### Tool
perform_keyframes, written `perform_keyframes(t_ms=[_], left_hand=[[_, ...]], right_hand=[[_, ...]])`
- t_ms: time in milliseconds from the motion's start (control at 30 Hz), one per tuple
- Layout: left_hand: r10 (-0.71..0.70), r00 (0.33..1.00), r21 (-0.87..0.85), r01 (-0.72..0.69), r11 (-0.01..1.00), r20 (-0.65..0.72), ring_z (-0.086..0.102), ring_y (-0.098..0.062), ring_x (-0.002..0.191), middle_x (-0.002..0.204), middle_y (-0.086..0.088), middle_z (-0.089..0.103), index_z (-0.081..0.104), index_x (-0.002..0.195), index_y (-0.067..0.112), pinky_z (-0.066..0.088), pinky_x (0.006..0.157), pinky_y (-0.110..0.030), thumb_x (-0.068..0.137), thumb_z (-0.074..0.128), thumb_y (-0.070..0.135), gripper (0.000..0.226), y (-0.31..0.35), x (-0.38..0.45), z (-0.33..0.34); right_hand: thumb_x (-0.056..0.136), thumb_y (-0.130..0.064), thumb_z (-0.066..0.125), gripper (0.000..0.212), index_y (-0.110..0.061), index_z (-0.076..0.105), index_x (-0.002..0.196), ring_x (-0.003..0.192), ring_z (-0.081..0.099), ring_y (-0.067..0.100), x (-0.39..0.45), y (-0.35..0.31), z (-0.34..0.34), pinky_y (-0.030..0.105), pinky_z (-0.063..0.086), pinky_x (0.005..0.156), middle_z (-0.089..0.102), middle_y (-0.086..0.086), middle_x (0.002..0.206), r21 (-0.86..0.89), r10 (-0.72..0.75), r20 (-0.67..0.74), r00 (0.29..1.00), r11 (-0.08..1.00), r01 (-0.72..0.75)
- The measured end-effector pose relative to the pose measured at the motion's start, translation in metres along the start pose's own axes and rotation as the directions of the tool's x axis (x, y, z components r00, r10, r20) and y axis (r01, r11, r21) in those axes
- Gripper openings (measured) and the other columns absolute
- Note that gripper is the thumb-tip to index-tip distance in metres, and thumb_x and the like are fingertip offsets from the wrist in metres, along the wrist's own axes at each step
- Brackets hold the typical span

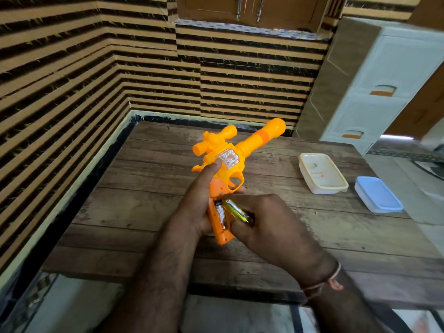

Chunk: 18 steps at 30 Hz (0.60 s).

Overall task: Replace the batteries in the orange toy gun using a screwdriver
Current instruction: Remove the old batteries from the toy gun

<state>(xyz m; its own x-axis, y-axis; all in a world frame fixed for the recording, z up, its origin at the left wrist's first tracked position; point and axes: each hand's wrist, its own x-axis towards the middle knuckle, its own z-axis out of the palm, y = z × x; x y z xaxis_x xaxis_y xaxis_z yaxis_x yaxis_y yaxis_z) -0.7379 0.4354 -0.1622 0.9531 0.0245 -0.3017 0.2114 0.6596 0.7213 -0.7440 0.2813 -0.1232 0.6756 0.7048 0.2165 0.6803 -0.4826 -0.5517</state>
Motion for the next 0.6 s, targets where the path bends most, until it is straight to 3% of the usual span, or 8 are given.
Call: perform_keyframes(t_ms=[167, 367, 500, 600], left_hand=[[-0.029, 0.999, -0.003, 0.029, 1.0, 0.015, 0.067, -0.026, 0.069, 0.082, -0.013, 0.069, 0.066, 0.099, 0.011, 0.056, 0.069, -0.035, 0.094, 0.05, 0.049, 0.042, 0.0, -0.002, 0.003], [-0.065, 0.997, 0.019, 0.065, 0.998, 0.034, 0.065, -0.024, 0.074, 0.087, -0.011, 0.066, 0.064, 0.106, 0.014, 0.054, 0.072, -0.034, 0.092, 0.053, 0.047, 0.038, -0.005, -0.005, 0.012], [-0.07, 0.997, 0.016, 0.069, 0.997, 0.023, 0.068, -0.024, 0.071, 0.086, -0.012, 0.069, 0.069, 0.099, 0.013, 0.057, 0.069, -0.034, 0.094, 0.052, 0.047, 0.038, -0.005, -0.004, 0.013], [-0.057, 0.998, 0.006, 0.057, 0.998, 0.007, 0.069, -0.025, 0.07, 0.085, -0.013, 0.069, 0.069, 0.097, 0.01, 0.058, 0.068, -0.034, 0.093, 0.052, 0.048, 0.042, -0.001, -0.004, 0.009]], right_hand=[[0.084, -0.047, 0.047, 0.021, -0.034, 0.059, 0.095, 0.073, 0.061, 0.021, 0.002, 0.002, 0.006, 0.042, 0.05, 0.065, 0.065, -0.005, 0.083, -0.092, -0.054, -0.02, 0.998, 0.994, 0.052], [0.084, -0.051, 0.05, 0.028, -0.026, 0.061, 0.083, 0.076, 0.059, 0.022, 0.006, 0.007, 0.011, 0.043, 0.049, 0.066, 0.06, -0.004, 0.08, -0.122, -0.056, -0.072, 0.996, 0.991, 0.047], [0.078, -0.038, 0.073, 0.019, -0.022, 0.062, 0.078, 0.064, 0.049, 0.006, 0.005, 0.006, 0.006, 0.031, 0.043, 0.057, 0.056, -0.011, 0.07, -0.01, -0.032, -0.209, 0.977, 0.999, 0.031], [0.079, -0.024, 0.078, 0.021, -0.02, 0.06, 0.069, 0.055, 0.05, 0.006, 0.003, 0.003, 0.006, 0.019, 0.036, 0.052, 0.054, -0.013, 0.059, 0.137, 0.042, -0.202, 0.978, 0.991, -0.014]])
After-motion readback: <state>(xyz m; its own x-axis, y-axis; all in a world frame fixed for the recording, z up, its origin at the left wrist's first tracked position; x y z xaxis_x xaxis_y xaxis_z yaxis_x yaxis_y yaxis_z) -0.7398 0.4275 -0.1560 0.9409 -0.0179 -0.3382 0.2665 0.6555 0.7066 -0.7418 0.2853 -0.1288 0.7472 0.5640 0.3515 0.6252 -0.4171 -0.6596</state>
